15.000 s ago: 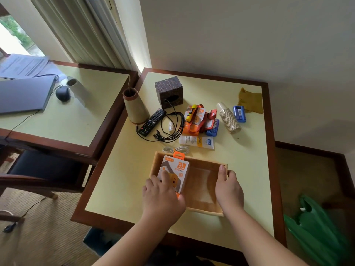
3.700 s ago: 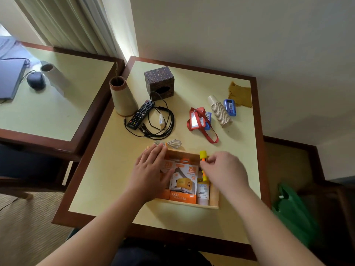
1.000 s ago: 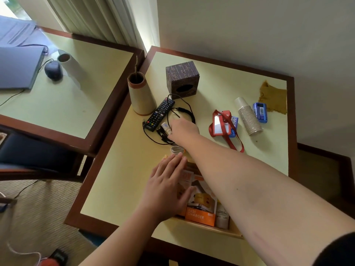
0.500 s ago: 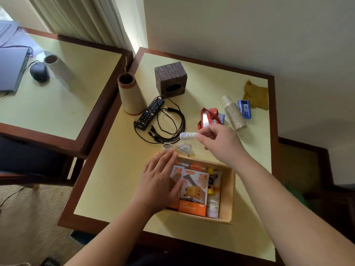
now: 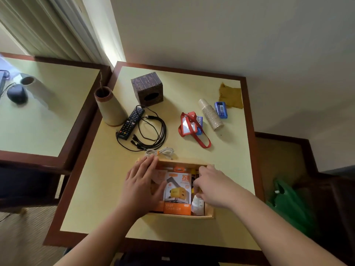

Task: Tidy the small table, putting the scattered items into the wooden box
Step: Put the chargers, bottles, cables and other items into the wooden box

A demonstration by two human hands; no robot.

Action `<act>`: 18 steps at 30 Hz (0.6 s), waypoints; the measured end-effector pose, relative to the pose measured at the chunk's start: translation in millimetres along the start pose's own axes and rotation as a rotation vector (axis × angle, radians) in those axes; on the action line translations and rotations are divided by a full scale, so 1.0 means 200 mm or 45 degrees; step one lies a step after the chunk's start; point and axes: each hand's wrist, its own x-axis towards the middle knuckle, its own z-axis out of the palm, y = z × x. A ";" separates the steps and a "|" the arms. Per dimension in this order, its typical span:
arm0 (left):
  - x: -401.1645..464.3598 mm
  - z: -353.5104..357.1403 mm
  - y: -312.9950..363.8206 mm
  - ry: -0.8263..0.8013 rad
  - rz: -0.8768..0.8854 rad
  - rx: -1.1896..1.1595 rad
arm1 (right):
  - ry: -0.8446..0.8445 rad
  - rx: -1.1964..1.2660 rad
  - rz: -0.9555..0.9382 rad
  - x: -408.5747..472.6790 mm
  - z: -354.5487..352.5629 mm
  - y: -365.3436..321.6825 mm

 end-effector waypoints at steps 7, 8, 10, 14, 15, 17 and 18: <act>0.00 0.00 0.00 -0.033 -0.001 0.024 | 0.020 -0.003 0.010 0.02 0.03 -0.03; 0.00 0.00 0.00 -0.031 -0.001 0.025 | 0.018 0.081 0.011 0.02 0.01 -0.03; 0.00 0.00 0.00 -0.029 -0.003 0.022 | 0.056 0.311 0.034 0.03 -0.07 0.00; 0.00 -0.01 0.01 -0.035 -0.010 -0.001 | 0.371 0.676 0.237 0.18 -0.24 0.11; 0.00 -0.01 0.01 -0.037 -0.007 0.001 | 0.457 0.738 0.297 0.25 -0.27 0.14; 0.00 -0.01 0.01 -0.042 -0.002 0.008 | 0.553 0.788 0.403 0.39 -0.31 0.19; 0.00 -0.01 0.01 -0.040 0.000 0.009 | 0.568 0.772 0.452 0.47 -0.32 0.21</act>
